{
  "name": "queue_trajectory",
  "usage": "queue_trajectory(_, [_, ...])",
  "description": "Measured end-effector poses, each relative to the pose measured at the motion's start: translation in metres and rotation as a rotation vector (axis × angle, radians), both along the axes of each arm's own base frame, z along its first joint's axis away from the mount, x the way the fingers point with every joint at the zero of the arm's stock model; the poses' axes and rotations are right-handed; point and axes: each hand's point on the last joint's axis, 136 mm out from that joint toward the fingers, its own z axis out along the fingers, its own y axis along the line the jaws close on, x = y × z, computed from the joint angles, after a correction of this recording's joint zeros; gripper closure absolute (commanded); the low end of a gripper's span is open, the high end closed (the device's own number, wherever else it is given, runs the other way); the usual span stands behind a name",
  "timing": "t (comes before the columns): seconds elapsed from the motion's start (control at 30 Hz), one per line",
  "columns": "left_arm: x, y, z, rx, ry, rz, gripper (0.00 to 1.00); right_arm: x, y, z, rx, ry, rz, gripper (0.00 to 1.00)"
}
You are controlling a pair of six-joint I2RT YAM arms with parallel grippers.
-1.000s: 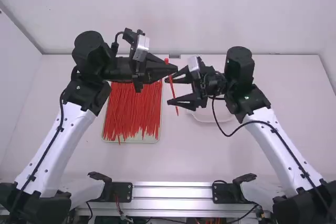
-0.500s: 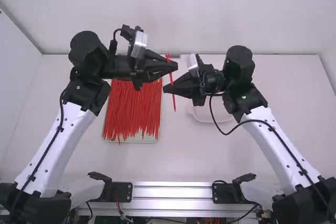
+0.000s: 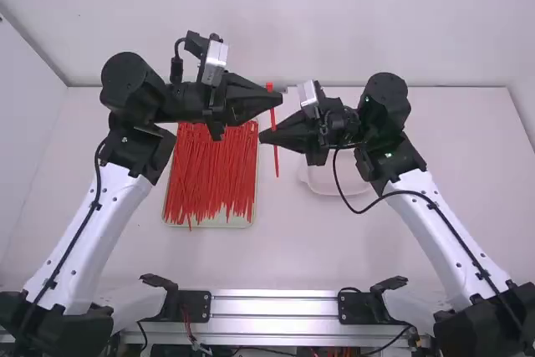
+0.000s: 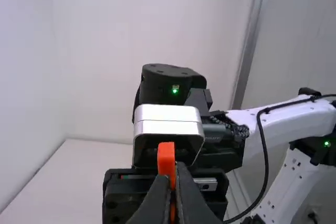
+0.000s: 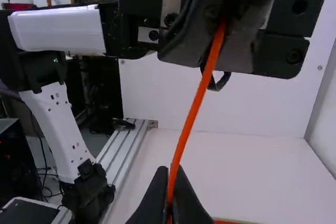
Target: Fasten the cable tie
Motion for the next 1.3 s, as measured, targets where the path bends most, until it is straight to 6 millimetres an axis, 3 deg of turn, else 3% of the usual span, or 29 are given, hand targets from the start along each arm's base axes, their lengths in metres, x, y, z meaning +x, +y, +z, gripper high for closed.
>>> queue_trajectory(0.23, [-0.001,0.0,0.003,-0.006,-0.013,-0.002,0.98,0.004,0.001,0.001,0.003,-0.003,-0.025,1.0])
queue_trajectory(0.3, [-0.001,0.0,0.004,-0.008,-0.018,-0.001,0.92,0.005,0.001,0.001,0.004,-0.005,-0.027,1.0])
queue_trajectory(0.43, [-0.001,0.0,0.005,-0.011,-0.027,0.0,0.91,0.004,0.001,0.001,0.003,-0.003,-0.025,1.0])
queue_trajectory(0.47, [-0.001,0.001,0.005,-0.011,-0.026,0.002,0.98,0.004,0.001,0.001,0.003,-0.002,-0.025,1.0])
queue_trajectory(0.7, [0.008,0.001,0.004,-0.019,0.017,0.044,0.99,0.007,0.001,0.001,0.003,-0.003,-0.041,1.0])
queue_trajectory(0.8, [0.011,0.001,0.003,-0.022,0.036,0.059,0.98,0.008,0.001,0.001,0.003,0.001,-0.048,0.66])
queue_trajectory(0.87, [0.014,0.002,0.0,-0.016,0.062,0.071,0.98,0.01,0.001,0.001,0.006,-0.007,-0.055,0.35])
queue_trajectory(0.9, [0.016,0.004,-0.001,-0.014,0.072,0.078,0.98,0.01,0.0,0.001,0.006,-0.007,-0.055,0.29])
queue_trajectory(0.93, [0.021,0.007,-0.003,-0.012,0.09,0.098,0.98,0.012,-0.001,0.001,0.006,-0.009,-0.062,0.01])
queue_trajectory(1.13, [0.049,0.038,-0.009,-0.013,0.133,0.226,0.98,0.035,-0.025,-0.003,-0.006,0.015,-0.146,0.01])
queue_trajectory(1.3, [0.074,0.049,-0.024,-0.005,0.19,0.28,0.98,0.043,-0.044,-0.018,-0.037,0.038,-0.172,0.01])
